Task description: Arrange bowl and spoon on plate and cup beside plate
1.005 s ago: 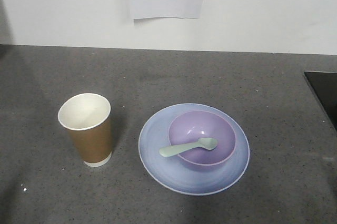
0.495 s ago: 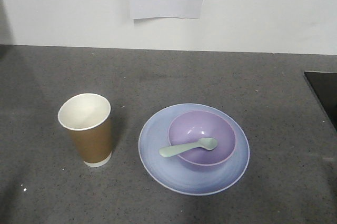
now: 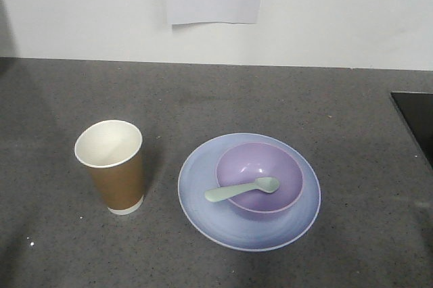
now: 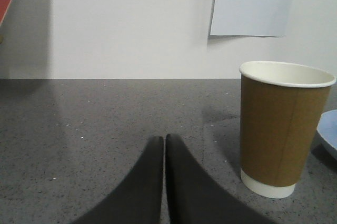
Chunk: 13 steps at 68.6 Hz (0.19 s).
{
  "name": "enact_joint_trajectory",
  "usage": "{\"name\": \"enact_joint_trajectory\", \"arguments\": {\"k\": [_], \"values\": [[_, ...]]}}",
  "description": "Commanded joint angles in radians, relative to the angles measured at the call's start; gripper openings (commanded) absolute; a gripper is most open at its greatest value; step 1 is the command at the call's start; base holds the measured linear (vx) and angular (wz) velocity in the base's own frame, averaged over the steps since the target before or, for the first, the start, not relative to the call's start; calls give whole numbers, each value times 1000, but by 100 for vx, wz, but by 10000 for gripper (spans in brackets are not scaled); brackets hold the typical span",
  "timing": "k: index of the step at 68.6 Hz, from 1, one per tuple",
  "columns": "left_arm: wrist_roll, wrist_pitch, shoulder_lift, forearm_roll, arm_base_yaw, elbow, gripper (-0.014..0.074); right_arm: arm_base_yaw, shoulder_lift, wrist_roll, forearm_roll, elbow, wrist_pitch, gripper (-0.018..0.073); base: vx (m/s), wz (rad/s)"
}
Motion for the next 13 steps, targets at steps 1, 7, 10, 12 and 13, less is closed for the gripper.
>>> {"name": "enact_joint_trajectory", "arguments": {"k": [1, 7, 10, 12, 13], "values": [[-5, -64, -15, 0, 3, -17, -6, -7, -6, 1, -3, 9, -80, -11, 0, 0], [-5, -64, -15, 0, 3, -17, -6, -7, -6, 1, -3, 9, -80, -11, 0, 0], [-5, -64, -15, 0, 3, -17, -6, -7, -6, 1, -3, 9, -80, -11, 0, 0], [-5, -64, -15, 0, 3, -17, -6, -7, -6, 1, -3, 9, -80, -11, 0, 0], [-5, -64, -15, 0, 3, -17, -6, -7, -6, 1, -3, 9, -80, -11, 0, 0]]}}
